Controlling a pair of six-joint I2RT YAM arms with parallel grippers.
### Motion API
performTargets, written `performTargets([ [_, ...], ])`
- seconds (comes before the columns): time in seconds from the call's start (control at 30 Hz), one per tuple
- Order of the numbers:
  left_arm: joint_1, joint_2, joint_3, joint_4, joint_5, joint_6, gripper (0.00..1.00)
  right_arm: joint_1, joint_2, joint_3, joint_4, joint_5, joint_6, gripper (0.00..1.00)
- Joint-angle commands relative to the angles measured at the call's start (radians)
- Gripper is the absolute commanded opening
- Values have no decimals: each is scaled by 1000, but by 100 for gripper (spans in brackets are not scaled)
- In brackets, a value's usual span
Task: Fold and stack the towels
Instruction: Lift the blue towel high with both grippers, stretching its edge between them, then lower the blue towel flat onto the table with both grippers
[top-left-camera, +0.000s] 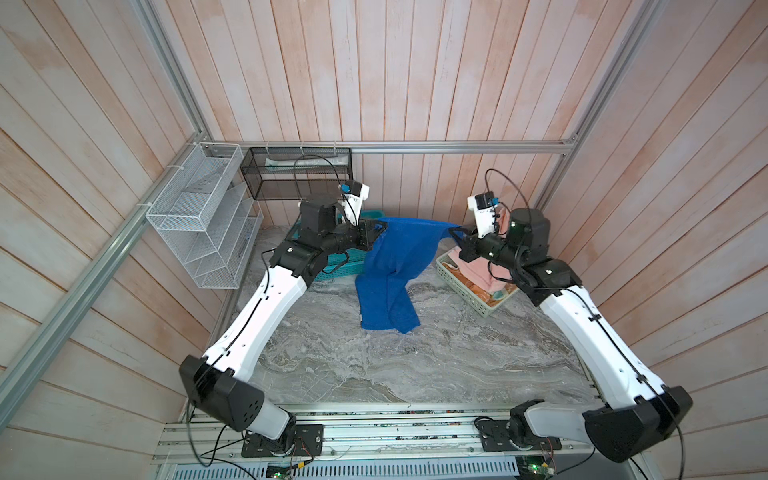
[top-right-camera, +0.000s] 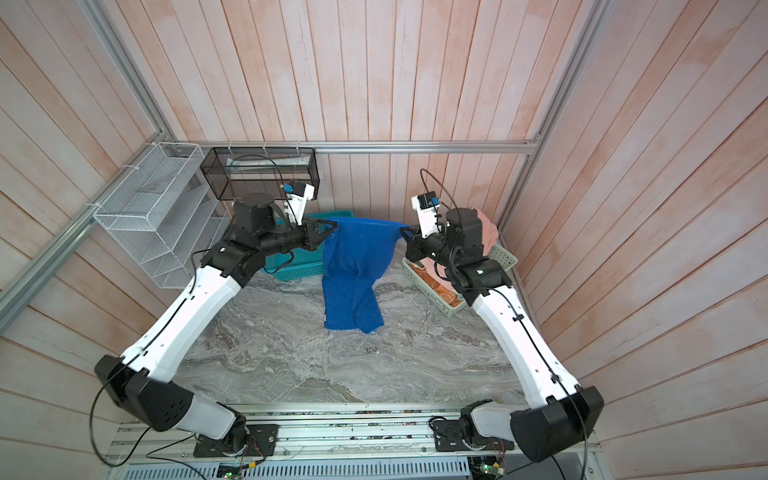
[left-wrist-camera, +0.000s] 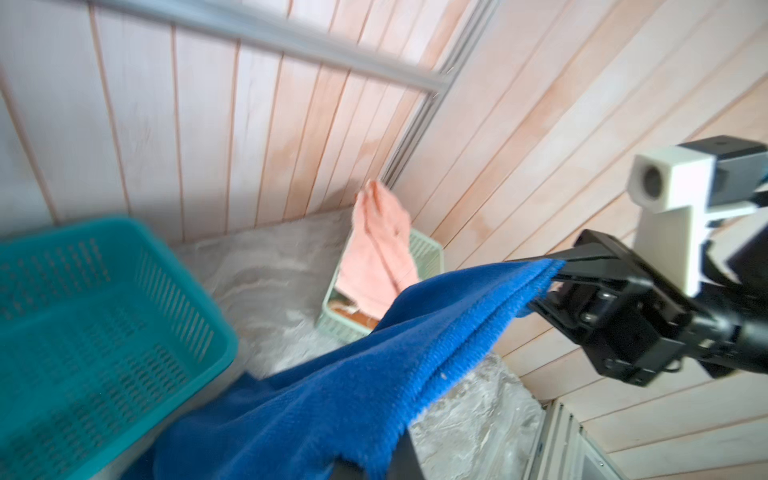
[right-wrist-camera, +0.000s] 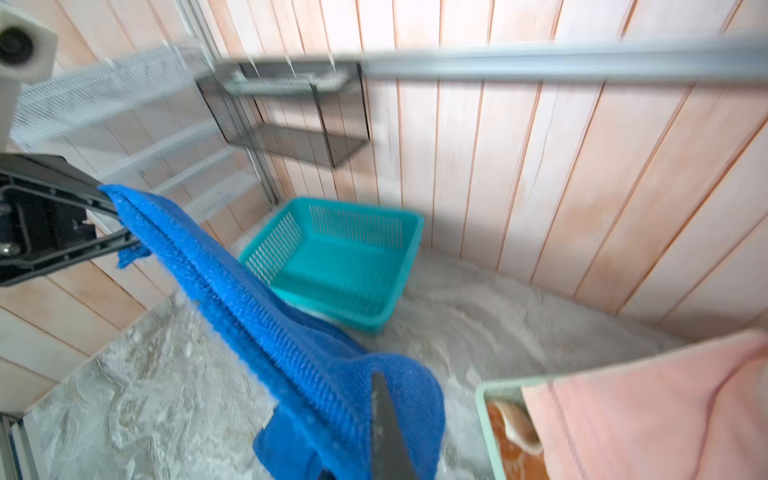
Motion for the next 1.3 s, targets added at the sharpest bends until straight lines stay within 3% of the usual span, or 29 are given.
performTargets([
  [0.0,-26,-87,78,-40,-119,6,0,-4,-77,155,-116,125,-16,0],
  [0.23,-198,-82,391,-193,-229,71,0,29,-21,586,-331,163,-82,0],
  [0.43,-221,-19,624,-243,-236,81,0,29,162,1023,-490,215,-136,0],
  [0.57,-214,52,751,-308,-294,101,0,28,189,1008,-444,268,-145,0],
  [0.67,-118,124,805,-368,-242,56,0,17,207,917,-395,309,-162,0],
  [0.8,29,184,721,-375,-169,10,0,-59,324,892,-383,250,-139,0],
  [1.0,207,260,436,-188,-51,-15,0,-111,544,790,-284,130,-163,0],
  [1.2,277,409,318,-103,22,-5,0,-109,812,954,-406,74,-155,0],
  [1.27,276,417,233,-61,52,-9,0,-97,842,932,-445,28,-142,0],
])
